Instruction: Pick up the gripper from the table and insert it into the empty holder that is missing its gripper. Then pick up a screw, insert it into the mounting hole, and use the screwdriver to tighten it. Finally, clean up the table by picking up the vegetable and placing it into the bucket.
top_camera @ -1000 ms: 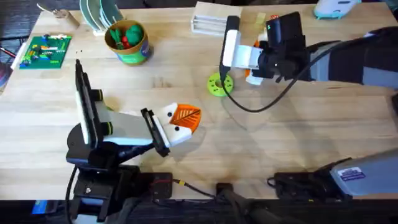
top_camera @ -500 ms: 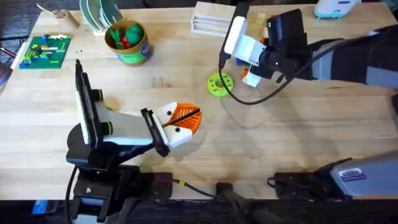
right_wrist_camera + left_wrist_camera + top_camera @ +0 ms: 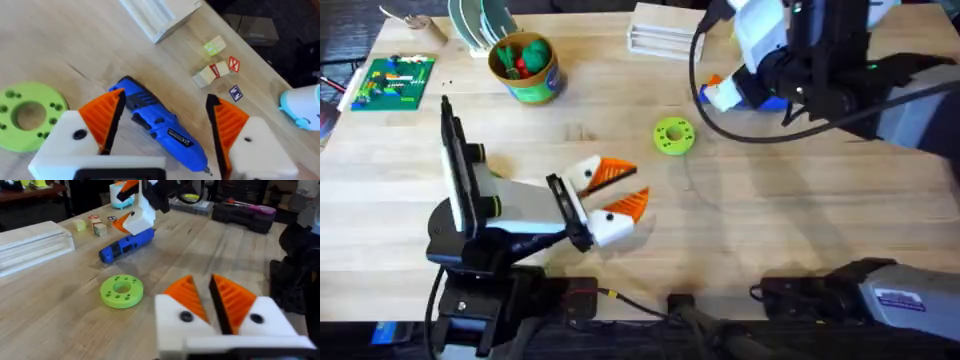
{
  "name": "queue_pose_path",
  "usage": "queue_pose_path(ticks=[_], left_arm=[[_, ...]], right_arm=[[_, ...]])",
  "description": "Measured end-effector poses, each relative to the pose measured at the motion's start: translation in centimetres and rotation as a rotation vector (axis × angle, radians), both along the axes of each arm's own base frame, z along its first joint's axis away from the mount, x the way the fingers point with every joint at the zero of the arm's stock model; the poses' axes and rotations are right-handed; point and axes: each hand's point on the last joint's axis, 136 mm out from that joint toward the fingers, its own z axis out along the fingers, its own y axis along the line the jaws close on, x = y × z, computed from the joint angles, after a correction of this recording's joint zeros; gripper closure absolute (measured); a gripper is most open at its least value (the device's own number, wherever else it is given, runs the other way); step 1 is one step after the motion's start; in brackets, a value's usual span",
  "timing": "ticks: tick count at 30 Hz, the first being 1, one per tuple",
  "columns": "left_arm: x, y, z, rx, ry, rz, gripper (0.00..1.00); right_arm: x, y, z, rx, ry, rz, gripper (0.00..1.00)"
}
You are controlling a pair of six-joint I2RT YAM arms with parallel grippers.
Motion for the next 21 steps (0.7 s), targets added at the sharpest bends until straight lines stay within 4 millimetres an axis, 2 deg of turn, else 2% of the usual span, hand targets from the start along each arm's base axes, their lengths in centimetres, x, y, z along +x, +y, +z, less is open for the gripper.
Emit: queue_pose_path(ticks=[2,3,4,10,11,12,21], left_arm=[[0.0,0.0,0.0,0.000,0.000,0.000,0.903],[0.0,0.0,0.0,0.002,-0.003,0.000,0.971],[0.0,0.0,0.0,0.002,-0.004,0.001,0.973],[0.0,0.0,0.0,0.003,-0.005,0.002,0.085],[0.0,0.0,0.0,0.002,-0.003,0.002,0.029],[0.0,0.0,0.0,0.002,-0.003,0.002,0.014],[0.1,0.1,0.0,0.002,-0.001,0.007,0.008]], right_arm=[[-0.1,0.1,1.2,0.053,-0.020,-0.025,0.010],[-0.2,0.1,1.8,0.079,-0.031,-0.038,0.009],[-0.2,0.1,2.3,0.101,-0.039,-0.049,0.010],[-0.5,0.0,3.8,0.223,-0.055,-0.116,0.010],[-0.5,0.1,3.8,0.243,-0.051,-0.128,0.010],[-0.5,0.1,3.8,0.264,-0.046,-0.140,0.010],[-1.3,3.1,4.0,0.416,0.020,-0.041,0.009]])
